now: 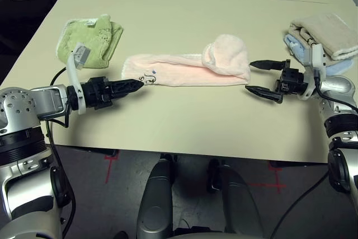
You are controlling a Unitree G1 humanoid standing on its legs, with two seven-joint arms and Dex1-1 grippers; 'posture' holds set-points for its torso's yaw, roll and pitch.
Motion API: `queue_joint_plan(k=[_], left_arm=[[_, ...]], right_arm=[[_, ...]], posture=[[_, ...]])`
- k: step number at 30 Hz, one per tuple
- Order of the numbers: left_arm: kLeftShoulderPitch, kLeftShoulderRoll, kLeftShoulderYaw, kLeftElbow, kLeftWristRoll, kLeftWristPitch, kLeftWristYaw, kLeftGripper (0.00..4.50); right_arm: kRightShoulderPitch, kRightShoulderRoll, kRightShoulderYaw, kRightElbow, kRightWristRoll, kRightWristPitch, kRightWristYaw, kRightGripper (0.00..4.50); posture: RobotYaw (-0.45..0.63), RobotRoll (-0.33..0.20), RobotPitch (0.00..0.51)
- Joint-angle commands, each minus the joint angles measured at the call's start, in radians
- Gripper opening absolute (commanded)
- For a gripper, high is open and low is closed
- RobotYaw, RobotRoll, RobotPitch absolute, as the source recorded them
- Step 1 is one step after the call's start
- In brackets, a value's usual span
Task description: Fold the towel and set it aside.
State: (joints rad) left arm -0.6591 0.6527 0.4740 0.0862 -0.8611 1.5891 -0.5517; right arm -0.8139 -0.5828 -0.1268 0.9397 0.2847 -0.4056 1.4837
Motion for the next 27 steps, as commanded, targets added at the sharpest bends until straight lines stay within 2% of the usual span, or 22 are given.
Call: queue_joint_plan(k=[1, 11, 27], left_arm=[[-0.002, -0.039, 0.007, 0.031, 0.048, -0.003, 0.059, 4.50], [-0.069, -0.057, 0.026, 0.113, 0.119, -0.110, 0.140, 4.50], [-0.108, -0.092, 0.055, 0.120, 0.132, -0.159, 0.228, 4.50]], right_arm=[[0.013, -0.018, -0.001, -0.020, -0.002, -0.006, 0.005, 4.48], [0.016, -0.015, 0.002, -0.020, -0.006, -0.008, 0.004, 4.48], [0.012, -0.009, 0.006, -0.017, -0.009, -0.011, 0.003, 4.48]], posture=[[0.13, 0.000, 0.252], [0.13, 0.000, 0.253], [0.14, 0.000, 0.254]])
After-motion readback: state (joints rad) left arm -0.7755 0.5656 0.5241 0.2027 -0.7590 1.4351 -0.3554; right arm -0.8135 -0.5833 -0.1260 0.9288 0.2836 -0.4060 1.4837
